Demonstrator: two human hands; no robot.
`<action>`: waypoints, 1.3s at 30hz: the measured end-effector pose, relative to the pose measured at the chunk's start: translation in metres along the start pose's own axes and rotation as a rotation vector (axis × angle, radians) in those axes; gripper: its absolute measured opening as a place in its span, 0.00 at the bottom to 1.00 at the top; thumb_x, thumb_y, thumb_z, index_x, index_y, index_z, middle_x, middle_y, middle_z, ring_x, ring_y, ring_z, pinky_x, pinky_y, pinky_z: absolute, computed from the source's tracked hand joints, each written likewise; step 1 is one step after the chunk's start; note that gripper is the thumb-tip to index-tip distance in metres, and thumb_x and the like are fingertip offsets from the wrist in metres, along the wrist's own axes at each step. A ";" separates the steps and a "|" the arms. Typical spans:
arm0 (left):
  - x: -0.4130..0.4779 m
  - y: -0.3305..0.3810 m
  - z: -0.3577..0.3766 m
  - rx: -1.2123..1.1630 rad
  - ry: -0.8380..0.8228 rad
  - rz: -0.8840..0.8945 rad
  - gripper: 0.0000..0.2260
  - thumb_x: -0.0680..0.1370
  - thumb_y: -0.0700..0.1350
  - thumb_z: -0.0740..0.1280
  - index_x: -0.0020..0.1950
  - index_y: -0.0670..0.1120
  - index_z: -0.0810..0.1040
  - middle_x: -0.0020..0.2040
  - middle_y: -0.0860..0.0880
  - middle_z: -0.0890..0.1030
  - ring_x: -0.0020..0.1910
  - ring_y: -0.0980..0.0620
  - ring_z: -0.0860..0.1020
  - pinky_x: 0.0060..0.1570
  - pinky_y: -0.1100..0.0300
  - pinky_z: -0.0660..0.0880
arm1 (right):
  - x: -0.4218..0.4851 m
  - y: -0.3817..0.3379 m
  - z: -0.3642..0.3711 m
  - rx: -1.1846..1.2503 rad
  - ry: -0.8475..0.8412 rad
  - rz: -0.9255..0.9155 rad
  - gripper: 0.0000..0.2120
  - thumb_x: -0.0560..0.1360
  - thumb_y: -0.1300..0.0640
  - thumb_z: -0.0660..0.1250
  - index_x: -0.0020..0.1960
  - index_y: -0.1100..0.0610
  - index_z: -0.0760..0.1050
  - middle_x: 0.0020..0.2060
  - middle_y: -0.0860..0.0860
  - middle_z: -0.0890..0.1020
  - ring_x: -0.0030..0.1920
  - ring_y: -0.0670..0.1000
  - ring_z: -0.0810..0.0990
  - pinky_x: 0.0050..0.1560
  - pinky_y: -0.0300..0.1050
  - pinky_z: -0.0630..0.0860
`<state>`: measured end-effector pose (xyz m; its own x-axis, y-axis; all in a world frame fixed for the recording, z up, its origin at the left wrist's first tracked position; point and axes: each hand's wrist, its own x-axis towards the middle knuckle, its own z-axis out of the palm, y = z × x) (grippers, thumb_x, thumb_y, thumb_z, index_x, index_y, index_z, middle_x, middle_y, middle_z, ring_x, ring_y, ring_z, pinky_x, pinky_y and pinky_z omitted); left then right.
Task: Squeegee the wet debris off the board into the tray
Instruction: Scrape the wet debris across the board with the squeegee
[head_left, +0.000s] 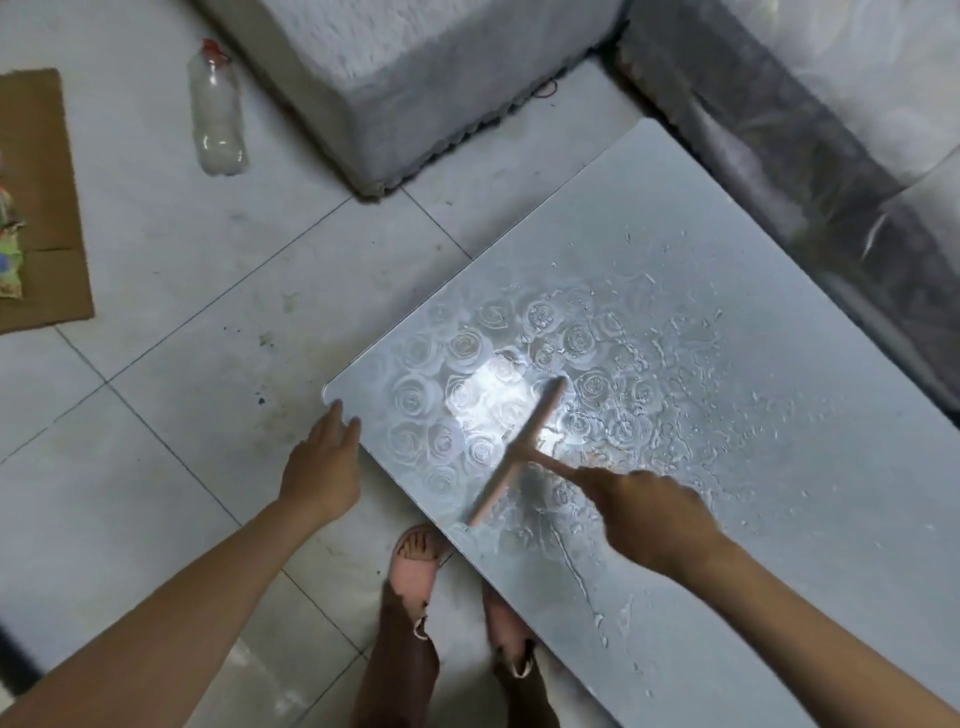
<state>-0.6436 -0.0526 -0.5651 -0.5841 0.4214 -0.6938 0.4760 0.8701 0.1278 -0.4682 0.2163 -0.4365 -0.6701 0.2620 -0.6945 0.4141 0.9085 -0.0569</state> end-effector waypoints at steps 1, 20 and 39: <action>0.004 -0.002 -0.004 0.049 -0.016 0.016 0.29 0.78 0.40 0.56 0.78 0.44 0.50 0.78 0.45 0.39 0.78 0.47 0.45 0.72 0.51 0.60 | -0.006 0.003 -0.005 -0.017 0.005 0.022 0.24 0.79 0.54 0.54 0.70 0.33 0.57 0.47 0.53 0.80 0.49 0.57 0.80 0.44 0.49 0.75; 0.041 -0.023 -0.034 0.486 -0.239 0.191 0.28 0.79 0.40 0.54 0.78 0.42 0.49 0.78 0.42 0.39 0.78 0.47 0.43 0.74 0.41 0.46 | 0.022 -0.048 -0.038 -0.069 0.015 0.020 0.34 0.75 0.58 0.55 0.72 0.30 0.48 0.48 0.53 0.81 0.50 0.57 0.80 0.43 0.46 0.71; 0.046 -0.027 -0.040 0.471 -0.267 0.234 0.27 0.79 0.38 0.52 0.78 0.43 0.49 0.79 0.43 0.41 0.78 0.48 0.45 0.73 0.41 0.47 | 0.066 -0.041 -0.080 -0.078 -0.075 0.013 0.23 0.79 0.56 0.54 0.69 0.35 0.61 0.47 0.50 0.81 0.47 0.55 0.80 0.45 0.46 0.76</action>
<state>-0.7095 -0.0463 -0.5726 -0.2715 0.4560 -0.8476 0.8484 0.5292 0.0130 -0.5784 0.2227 -0.4224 -0.6156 0.2516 -0.7468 0.3712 0.9285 0.0069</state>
